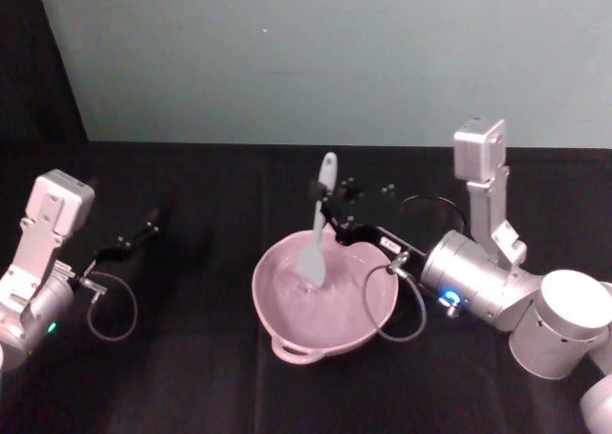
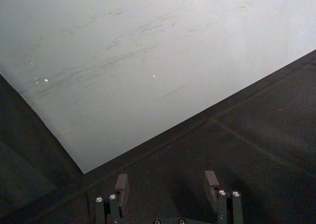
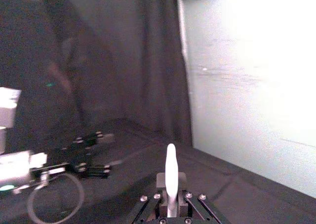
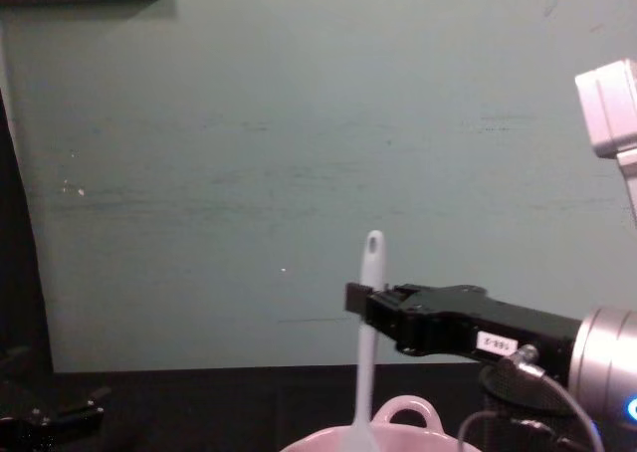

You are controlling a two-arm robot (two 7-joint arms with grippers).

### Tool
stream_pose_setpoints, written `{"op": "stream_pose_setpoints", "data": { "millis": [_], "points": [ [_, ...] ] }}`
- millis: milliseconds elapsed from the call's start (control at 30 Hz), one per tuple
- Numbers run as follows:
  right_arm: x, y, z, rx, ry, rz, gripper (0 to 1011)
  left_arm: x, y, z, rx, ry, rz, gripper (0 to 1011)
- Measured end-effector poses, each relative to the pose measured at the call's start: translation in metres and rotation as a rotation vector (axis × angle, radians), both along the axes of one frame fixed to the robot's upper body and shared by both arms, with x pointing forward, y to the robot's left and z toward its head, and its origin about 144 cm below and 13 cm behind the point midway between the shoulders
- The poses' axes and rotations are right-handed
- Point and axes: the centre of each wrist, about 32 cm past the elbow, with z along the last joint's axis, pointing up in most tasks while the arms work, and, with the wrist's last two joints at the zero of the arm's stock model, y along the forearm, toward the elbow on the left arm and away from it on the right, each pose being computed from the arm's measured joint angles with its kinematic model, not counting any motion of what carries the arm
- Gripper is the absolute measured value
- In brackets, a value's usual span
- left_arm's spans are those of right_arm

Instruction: Use the one hand to pick up the spoon and stir the clear water in the bowl.

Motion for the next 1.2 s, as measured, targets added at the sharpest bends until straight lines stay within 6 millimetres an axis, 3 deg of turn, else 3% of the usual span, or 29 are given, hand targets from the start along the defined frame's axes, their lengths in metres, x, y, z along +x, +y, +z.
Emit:
{"op": "stream_pose_setpoints", "data": {
  "millis": [533,900,1200],
  "points": [
    [-0.007,-0.029,0.005,-0.039,-0.036,-0.100,112,0.000,0.000,0.000,0.000,0.000,0.000,1005],
    [-0.026,-0.010,0.009,-0.074,-0.055,-0.002,112,0.000,0.000,0.000,0.000,0.000,0.000,1005],
    [-0.027,0.008,0.007,-0.044,-0.055,0.046,112,0.000,0.000,0.000,0.000,0.000,0.000,1005]
  ]
}}
